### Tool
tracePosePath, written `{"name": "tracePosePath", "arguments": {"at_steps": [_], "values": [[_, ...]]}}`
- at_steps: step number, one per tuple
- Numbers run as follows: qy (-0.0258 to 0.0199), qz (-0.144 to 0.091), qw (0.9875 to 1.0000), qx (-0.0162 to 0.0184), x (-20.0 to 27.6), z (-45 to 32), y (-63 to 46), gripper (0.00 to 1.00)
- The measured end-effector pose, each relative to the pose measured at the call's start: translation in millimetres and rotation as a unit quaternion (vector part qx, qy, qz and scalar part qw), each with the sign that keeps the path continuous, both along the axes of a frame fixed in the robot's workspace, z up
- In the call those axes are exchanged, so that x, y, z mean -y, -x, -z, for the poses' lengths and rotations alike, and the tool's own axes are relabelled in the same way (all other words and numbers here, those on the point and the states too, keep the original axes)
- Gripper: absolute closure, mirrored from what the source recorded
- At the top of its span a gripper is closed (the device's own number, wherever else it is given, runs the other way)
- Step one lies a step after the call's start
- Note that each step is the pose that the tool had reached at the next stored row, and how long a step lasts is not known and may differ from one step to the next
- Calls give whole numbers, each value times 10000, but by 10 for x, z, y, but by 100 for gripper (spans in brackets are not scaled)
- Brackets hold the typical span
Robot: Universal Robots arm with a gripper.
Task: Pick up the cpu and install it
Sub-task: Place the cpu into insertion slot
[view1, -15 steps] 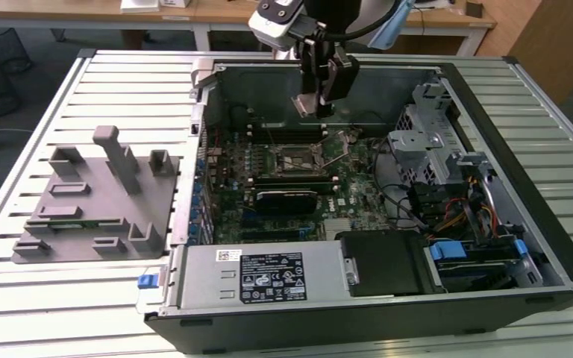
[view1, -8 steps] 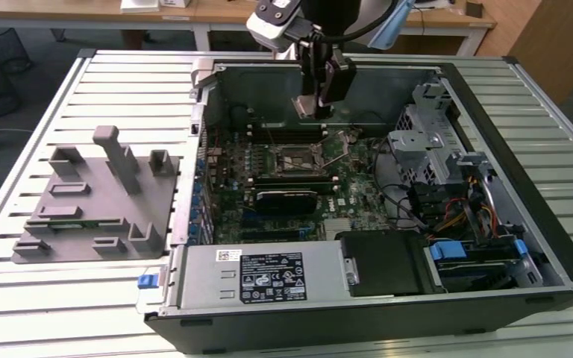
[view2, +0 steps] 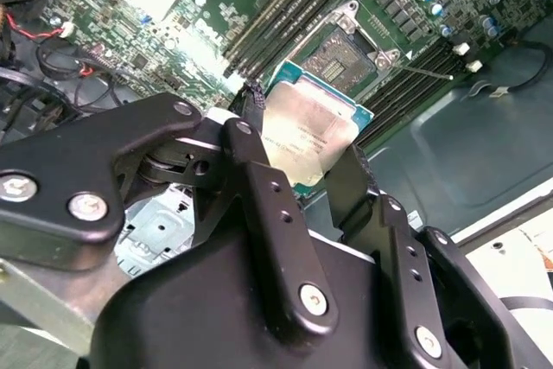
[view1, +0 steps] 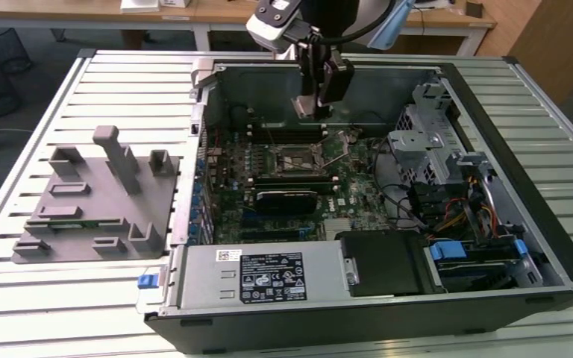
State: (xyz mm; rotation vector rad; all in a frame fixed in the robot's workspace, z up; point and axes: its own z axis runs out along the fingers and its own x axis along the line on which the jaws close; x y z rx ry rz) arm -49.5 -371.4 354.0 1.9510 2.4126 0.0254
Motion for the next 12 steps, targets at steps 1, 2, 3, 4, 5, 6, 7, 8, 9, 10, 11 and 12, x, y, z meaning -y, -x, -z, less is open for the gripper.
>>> {"name": "tracePosePath", "arguments": {"at_steps": [1, 2, 3, 4, 5, 6, 7, 8, 9, 10, 11, 12], "values": [[-1, 45, 10000, 0, -8, 15, 0, 47], [0, 85, 10000, 0, -15, 28, 0, 47], [1, 120, 9999, 0, -23, 42, 0, 47], [0, 147, 9999, 0, -35, 57, 0, 47], [0, 170, 9999, 0, -48, 72, 0, 47], [0, 192, 9998, 0, -60, 86, 0, 47], [0, 213, 9998, 0, -74, 99, 0, 47], [0, 235, 9997, 0, -88, 113, 0, 47], [1, 259, 9997, 0, -100, 126, 0, 47], [0, 290, 9996, 0, -109, 140, 0, 47], [0, 328, 9995, 0, -116, 153, 0, 47], [0, 367, 9993, 0, -123, 166, 0, 47]]}}
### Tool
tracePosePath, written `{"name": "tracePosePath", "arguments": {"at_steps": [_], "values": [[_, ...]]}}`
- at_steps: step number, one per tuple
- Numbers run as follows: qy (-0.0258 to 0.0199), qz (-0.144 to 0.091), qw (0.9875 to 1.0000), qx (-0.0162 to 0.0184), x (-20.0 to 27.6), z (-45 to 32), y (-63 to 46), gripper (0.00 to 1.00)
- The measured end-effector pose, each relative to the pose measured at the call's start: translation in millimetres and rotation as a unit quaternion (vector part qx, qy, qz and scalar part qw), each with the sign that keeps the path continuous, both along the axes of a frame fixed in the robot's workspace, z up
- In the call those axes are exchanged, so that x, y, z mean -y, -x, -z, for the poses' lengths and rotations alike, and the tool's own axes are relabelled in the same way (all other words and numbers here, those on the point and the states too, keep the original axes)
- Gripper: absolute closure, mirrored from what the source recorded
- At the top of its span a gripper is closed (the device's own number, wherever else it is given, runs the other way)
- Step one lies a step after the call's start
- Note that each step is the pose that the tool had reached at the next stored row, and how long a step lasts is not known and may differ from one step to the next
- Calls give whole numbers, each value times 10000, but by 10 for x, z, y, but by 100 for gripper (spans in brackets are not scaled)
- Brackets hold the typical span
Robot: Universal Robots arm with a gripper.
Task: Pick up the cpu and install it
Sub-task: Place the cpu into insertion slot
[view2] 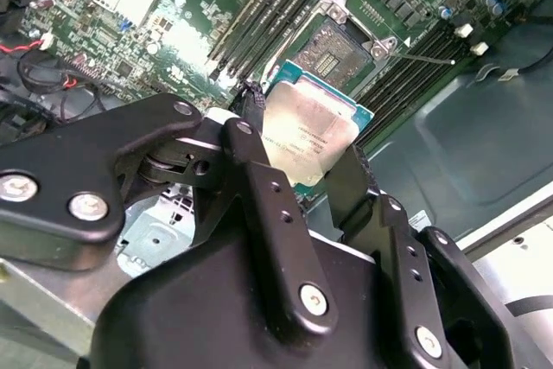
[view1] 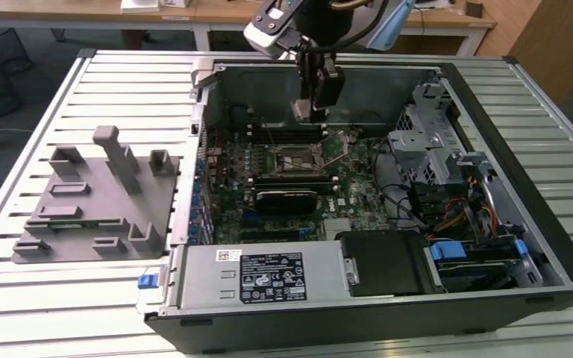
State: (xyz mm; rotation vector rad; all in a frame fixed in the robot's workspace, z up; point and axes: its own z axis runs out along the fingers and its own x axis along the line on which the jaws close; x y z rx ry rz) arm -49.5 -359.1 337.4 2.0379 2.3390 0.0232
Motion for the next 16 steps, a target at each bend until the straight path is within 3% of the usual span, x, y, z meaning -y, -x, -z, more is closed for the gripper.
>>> {"name": "tracePosePath", "arguments": {"at_steps": [2, 7, 16], "values": [[0, 72, 10000, 0, -21, 33, 0, 47], [1, 115, 9999, 0, -140, 124, 0, 47], [1, 410, 9992, 0, -145, 254, 0, 47]]}}
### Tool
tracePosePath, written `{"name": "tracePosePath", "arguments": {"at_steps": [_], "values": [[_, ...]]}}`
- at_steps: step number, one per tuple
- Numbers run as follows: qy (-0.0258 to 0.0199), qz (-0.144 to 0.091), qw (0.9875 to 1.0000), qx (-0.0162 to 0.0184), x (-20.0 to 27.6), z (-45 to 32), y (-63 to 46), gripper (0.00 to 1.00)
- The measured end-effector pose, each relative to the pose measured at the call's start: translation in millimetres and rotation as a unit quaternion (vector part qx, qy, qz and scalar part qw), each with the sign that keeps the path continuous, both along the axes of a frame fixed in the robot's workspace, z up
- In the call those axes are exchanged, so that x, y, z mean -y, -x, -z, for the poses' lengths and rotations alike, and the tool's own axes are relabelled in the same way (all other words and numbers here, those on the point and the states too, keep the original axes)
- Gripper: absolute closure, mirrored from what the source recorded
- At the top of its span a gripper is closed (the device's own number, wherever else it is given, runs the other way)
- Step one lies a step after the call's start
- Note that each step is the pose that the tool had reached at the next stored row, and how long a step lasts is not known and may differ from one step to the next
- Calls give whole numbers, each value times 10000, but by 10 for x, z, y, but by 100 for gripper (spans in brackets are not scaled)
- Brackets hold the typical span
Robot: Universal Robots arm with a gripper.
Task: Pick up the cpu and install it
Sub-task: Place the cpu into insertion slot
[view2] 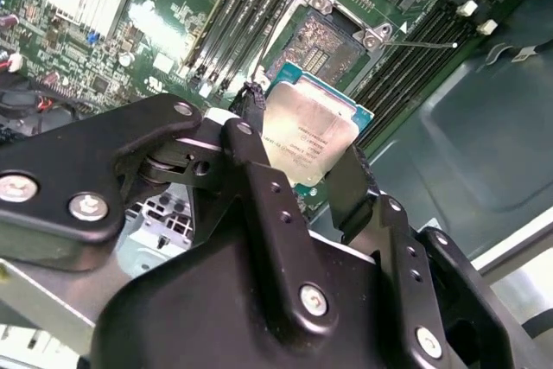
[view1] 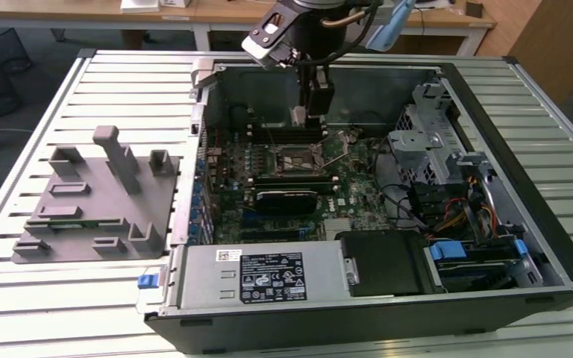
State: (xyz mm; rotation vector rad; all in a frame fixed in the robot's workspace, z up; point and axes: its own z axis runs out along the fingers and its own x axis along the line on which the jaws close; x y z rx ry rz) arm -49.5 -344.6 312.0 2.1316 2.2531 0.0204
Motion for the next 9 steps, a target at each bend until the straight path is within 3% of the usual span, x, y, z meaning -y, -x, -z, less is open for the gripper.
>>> {"name": "tracePosePath", "arguments": {"at_steps": [9], "values": [[-2, 5, 10000, 2, 0, 13, 0, 47]]}}
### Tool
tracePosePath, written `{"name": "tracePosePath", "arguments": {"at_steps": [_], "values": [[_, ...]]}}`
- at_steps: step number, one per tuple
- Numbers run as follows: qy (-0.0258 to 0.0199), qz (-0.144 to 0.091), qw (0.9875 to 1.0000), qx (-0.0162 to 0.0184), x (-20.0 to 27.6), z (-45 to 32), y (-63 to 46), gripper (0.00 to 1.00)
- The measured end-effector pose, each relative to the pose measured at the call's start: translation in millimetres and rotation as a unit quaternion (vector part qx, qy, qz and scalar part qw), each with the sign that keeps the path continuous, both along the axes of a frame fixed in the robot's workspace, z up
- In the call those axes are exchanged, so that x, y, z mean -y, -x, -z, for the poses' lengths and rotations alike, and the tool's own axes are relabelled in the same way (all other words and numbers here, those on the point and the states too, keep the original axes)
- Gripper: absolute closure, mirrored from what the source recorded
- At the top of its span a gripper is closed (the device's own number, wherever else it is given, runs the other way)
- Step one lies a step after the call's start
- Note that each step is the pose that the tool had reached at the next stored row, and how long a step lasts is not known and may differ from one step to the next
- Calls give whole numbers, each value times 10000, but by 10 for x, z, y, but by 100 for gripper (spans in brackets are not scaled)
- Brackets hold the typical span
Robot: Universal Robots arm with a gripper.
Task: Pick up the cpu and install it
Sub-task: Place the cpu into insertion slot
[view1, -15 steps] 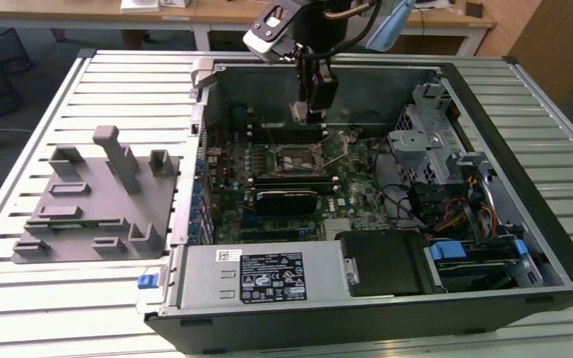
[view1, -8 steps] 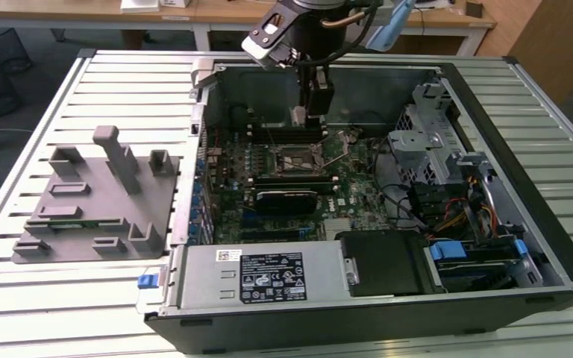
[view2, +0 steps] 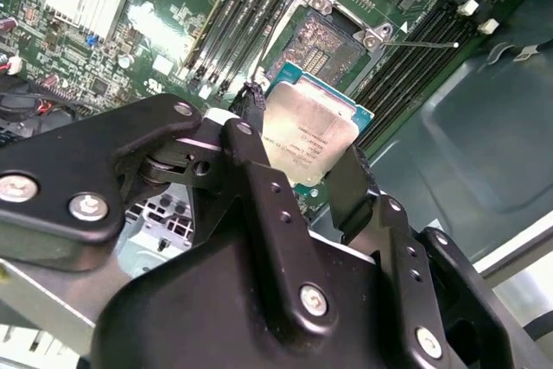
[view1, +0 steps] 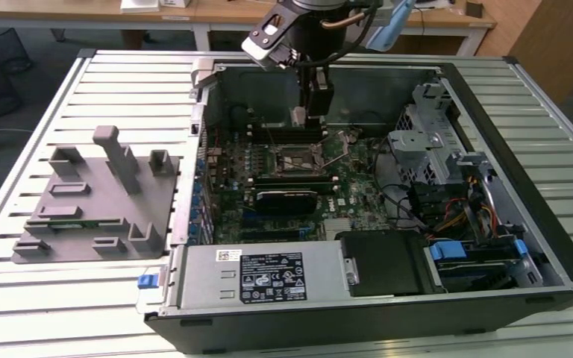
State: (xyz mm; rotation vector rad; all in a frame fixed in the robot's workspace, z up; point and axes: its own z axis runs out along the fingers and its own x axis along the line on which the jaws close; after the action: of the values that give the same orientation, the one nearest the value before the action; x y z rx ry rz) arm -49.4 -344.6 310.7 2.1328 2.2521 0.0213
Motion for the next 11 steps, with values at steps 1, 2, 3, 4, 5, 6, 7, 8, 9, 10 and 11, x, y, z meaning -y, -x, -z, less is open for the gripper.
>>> {"name": "tracePosePath", "arguments": {"at_steps": [1, 2, 3, 4, 5, 6, 7, 8, 9, 10, 11], "values": [[0, 0, 10000, 0, 0, 8, 0, 47], [2, 4, 10000, -1, 0, 20, 0, 47], [2, 10, 10000, -1, 0, 34, 0, 47], [1, 14, 10000, -1, 0, 51, 0, 47], [1, 14, 10000, -1, 0, 68, 0, 47], [2, 14, 10000, -1, 0, 87, 0, 47], [1, 14, 10000, -1, 0, 104, 0, 47], [2, 14, 10000, -1, 0, 119, 0, 47], [2, 14, 10000, -1, 0, 135, 0, 47], [2, 14, 10000, -1, 0, 148, 0, 47], [2, 14, 10000, -1, 0, 159, 0, 47]]}}
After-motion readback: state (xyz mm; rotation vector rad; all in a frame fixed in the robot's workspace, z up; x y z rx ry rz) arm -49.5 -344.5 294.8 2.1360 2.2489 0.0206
